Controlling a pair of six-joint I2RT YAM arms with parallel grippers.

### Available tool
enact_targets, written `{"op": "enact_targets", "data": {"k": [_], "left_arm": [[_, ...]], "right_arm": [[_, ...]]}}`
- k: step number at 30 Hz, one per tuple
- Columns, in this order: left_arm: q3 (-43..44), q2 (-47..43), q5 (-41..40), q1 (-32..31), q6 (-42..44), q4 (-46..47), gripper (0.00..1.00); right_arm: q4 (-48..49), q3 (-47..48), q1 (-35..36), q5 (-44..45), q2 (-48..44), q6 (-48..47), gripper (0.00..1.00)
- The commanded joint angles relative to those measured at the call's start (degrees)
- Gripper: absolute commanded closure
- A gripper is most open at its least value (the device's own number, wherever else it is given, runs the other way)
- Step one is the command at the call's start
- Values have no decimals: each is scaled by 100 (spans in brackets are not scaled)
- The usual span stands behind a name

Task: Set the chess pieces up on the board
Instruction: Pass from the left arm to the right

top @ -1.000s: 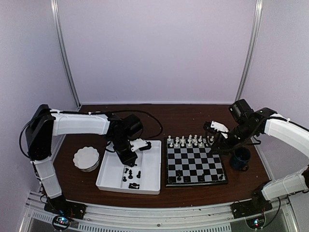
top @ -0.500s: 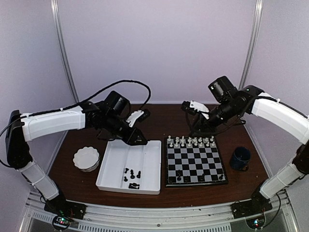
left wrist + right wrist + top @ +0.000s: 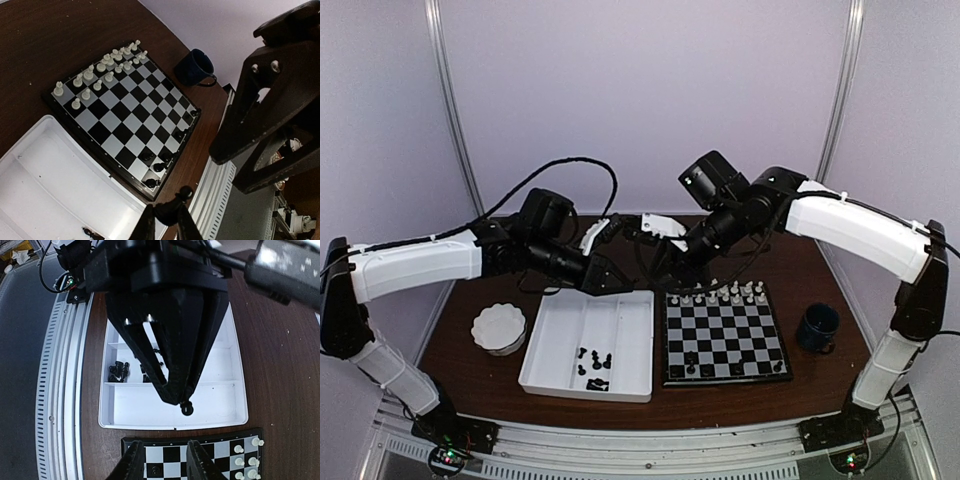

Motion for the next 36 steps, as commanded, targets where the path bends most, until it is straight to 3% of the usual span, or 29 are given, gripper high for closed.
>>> {"op": "enact_targets", "data": {"k": [1, 14, 36], "left_arm": [[-185, -282, 393, 6, -194, 504, 86], [-326, -405, 570, 6, -199, 546, 86], [-434, -433, 573, 6, -209, 648, 83]], "right_arm": [[23, 372, 131, 135, 147, -90, 69], [-1, 710, 180, -170, 523, 189, 76], [-90, 764, 204, -562, 670, 225, 100]]}}
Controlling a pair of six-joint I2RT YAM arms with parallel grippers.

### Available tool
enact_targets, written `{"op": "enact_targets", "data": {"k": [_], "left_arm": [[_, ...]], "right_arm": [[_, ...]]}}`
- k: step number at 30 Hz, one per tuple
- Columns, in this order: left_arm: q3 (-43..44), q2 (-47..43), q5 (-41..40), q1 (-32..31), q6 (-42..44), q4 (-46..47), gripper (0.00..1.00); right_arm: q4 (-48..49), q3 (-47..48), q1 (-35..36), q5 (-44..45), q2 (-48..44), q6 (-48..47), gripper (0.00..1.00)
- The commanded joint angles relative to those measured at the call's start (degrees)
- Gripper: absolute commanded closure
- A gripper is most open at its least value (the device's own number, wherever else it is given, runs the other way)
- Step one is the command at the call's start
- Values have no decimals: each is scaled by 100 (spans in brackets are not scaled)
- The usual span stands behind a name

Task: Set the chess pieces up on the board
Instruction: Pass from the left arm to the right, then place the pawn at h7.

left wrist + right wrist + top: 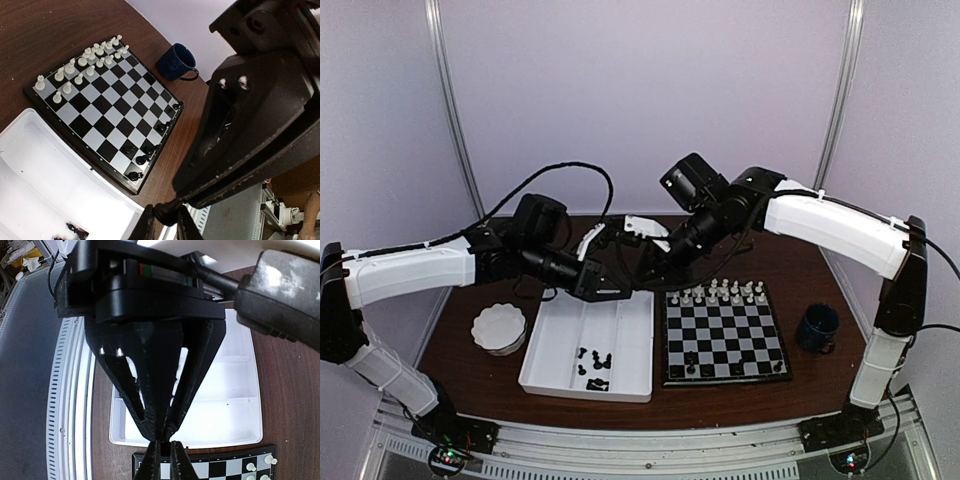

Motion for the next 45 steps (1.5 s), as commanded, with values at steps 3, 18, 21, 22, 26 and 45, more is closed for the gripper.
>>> {"op": "enact_targets", "data": {"k": [3, 18, 21, 22, 26, 45], "left_arm": [[-32, -154, -98, 6, 7, 268, 70], [-330, -788, -2231, 165, 1419, -1552, 42], [-487, -784, -2944, 358, 1526, -1719, 41], [-568, -776, -3066, 436, 1540, -1679, 41], [-691, -712, -3225, 618, 1483, -1519, 41], [-805, -822, -3224, 665, 1403, -1420, 41]], "right_arm": [[-51, 180, 53, -125, 66, 15, 100], [-1063, -945, -127, 1299, -453, -907, 100], [-1169, -1333, -124, 1551, -410, -973, 100], [-1183, -1432, -125, 1660, -352, -982, 100], [-1155, -1781, -113, 2093, -197, -983, 100], [-1044, -1086, 461, 2251, 1006, -940, 100]]}}
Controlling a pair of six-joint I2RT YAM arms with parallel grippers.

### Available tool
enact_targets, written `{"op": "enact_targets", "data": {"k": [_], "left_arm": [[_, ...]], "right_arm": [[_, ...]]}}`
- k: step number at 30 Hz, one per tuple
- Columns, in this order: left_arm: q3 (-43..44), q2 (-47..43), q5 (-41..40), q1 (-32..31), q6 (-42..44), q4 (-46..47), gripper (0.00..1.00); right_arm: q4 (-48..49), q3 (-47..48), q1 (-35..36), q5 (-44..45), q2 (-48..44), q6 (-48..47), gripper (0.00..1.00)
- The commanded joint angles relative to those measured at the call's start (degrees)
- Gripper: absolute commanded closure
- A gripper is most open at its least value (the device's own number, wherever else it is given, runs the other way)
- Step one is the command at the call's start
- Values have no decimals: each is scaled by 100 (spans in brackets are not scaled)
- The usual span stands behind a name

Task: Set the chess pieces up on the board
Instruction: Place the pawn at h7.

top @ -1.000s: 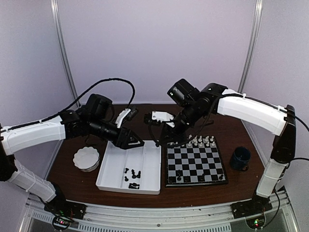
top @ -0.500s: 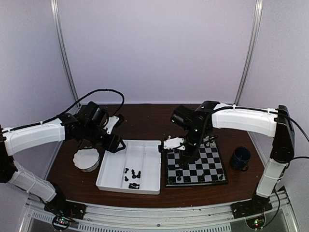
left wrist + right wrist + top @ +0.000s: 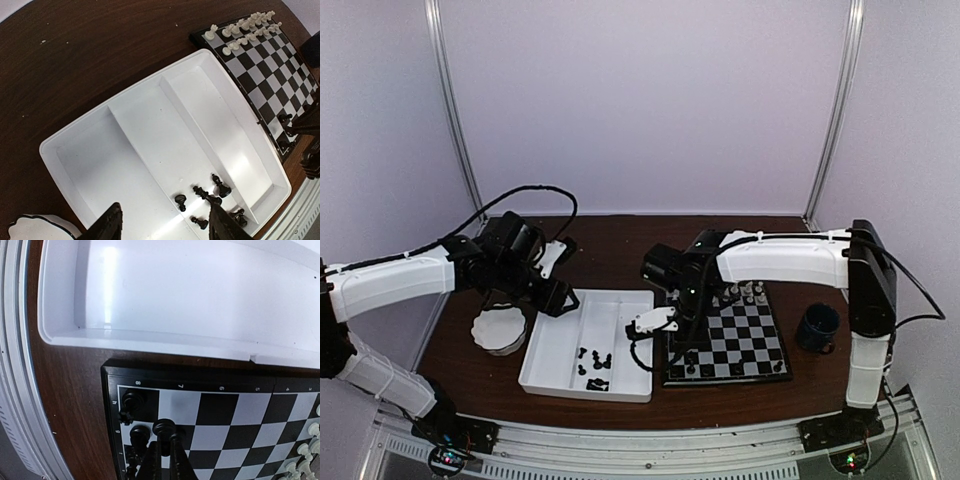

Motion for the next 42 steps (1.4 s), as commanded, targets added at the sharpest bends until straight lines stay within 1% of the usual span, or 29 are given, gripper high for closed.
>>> {"op": "enact_targets", "data": {"k": [1, 12, 23, 32, 39, 42], "left_arm": [[-88, -164, -90, 46, 30, 154, 41], [-71, -89, -21, 42, 21, 224, 41], [-62, -29, 24, 51, 21, 246, 41], [-71, 15, 63, 51, 4, 254, 41], [-42, 71, 165, 51, 23, 196, 41], [65, 129, 402, 51, 76, -14, 42]], "right_arm": [[-37, 326, 79, 157, 295, -33, 100], [-8, 328, 78, 323, 486, -7, 100], [-1, 343, 97, 335, 575, -8, 97], [-15, 334, 105, 388, 509, 11, 86], [-135, 449, 106, 328, 300, 83, 82], [-291, 537, 99, 322, 104, 106, 81]]}}
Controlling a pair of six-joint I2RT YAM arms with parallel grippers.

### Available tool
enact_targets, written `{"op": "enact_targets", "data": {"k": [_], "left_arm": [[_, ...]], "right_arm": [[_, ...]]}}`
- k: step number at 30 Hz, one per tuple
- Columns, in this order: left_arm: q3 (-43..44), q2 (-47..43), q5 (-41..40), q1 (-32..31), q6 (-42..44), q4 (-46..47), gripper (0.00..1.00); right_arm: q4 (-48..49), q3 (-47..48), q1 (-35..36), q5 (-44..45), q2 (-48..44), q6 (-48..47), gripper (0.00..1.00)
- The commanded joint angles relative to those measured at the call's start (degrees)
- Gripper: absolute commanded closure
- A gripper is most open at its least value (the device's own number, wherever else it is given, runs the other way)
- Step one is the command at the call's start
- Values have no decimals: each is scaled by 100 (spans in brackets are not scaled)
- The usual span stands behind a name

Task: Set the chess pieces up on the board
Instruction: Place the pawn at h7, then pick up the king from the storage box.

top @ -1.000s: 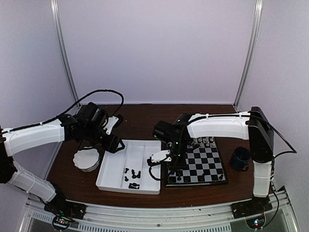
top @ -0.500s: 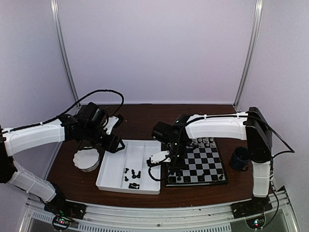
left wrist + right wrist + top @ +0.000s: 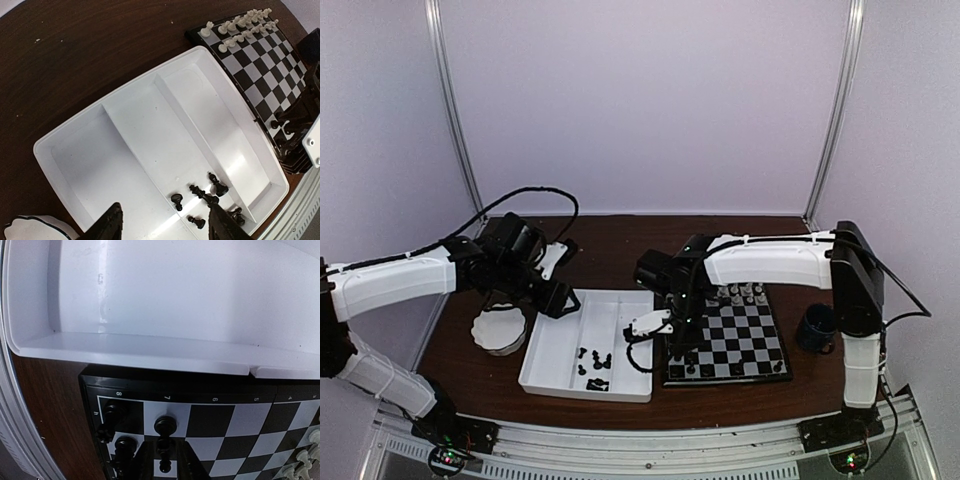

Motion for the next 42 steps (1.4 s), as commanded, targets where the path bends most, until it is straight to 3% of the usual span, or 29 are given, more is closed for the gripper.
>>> {"op": "enact_targets", "data": {"k": [1, 6, 12, 21, 31, 42], "left_arm": [[170, 135, 346, 46, 71, -169, 43], [468, 360, 675, 25, -186, -701, 53], [1004, 869, 596, -372, -481, -1537, 60], [1125, 1410, -389, -1347, -3183, -1378, 58], [1505, 2108, -457, -1466, -3628, -1621, 55], [1540, 2726, -367, -1583, -3801, -1718, 63]], "right_arm": [[-268, 219, 14, 52, -537, 73, 81], [-166, -234, -226, 74, -1483, 60, 79], [467, -1277, -994, -168, -2556, 235, 77], [907, -1861, -1699, -418, -3240, 310, 75], [1001, -2019, -1738, -552, -3442, 302, 74], [1004, -2000, -1742, -611, -3454, 310, 74]]}}
